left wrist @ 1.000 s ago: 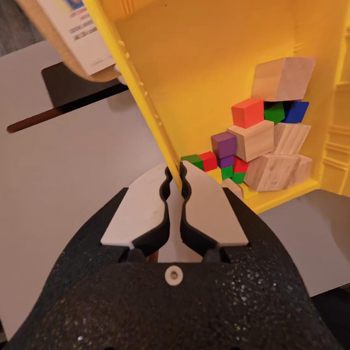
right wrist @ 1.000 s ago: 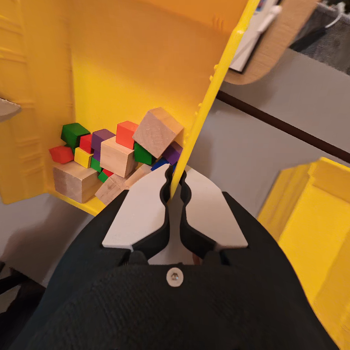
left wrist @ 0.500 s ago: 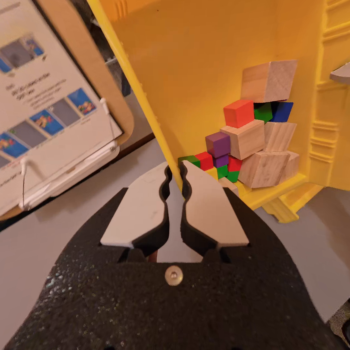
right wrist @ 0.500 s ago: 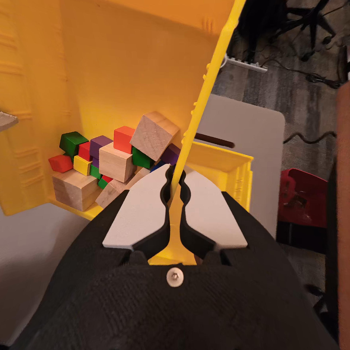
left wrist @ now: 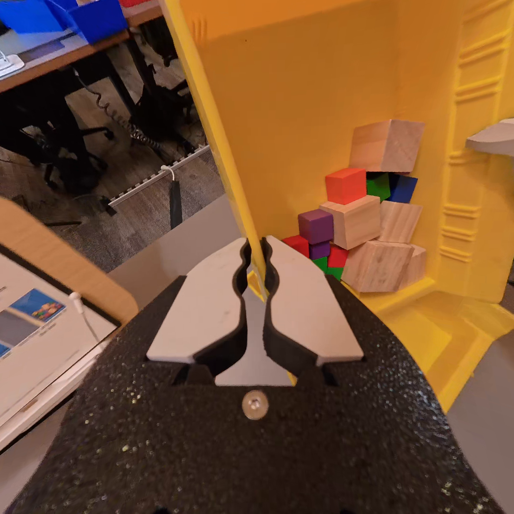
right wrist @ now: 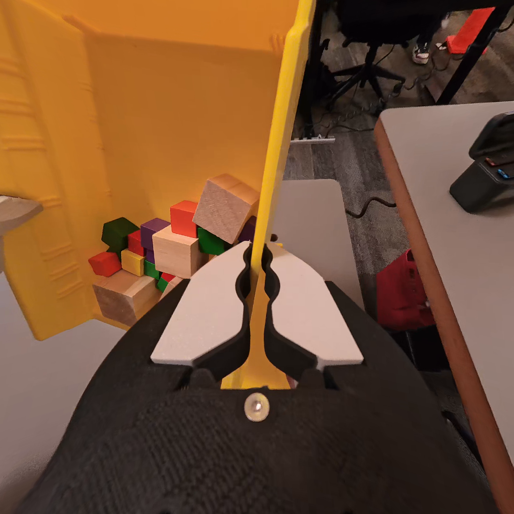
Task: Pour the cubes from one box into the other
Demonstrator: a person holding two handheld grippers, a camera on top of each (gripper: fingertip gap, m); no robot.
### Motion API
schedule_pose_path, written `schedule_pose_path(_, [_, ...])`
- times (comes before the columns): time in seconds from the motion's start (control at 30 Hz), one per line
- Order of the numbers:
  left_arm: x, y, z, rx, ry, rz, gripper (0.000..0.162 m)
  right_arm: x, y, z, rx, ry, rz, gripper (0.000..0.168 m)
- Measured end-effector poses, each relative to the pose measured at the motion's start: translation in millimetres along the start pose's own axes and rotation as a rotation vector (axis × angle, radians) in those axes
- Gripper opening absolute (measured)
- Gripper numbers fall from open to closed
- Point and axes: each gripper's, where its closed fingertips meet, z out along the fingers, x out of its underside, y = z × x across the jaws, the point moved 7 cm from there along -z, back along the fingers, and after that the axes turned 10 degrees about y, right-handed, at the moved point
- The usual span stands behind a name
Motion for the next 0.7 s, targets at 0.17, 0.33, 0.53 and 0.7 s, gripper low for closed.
schedule_pose_path(0.17, [-4, -7, 25, 0.01, -0.123, -0.041, 0.006, 2, -15, 7, 0.059, -0.089, -0.06, 0.005])
schedule_pose_path(0.33, [-3, -11, 40, 0.05, -0.267, -0.061, 0.006, 5, -28, 12, 0.056, -0.208, -0.016, 0.006])
schedule_pose_path(0.53, [-4, -14, 45, 0.066, -0.435, -0.064, 0.007, 6, -34, 7, 0.058, -0.389, -0.02, 0.006])
schedule_pose_path(0.7, [-6, -16, 48, 0.078, -0.52, -0.041, 0.008, 5, -39, 7, 0.031, -0.502, 0.01, 0.006])
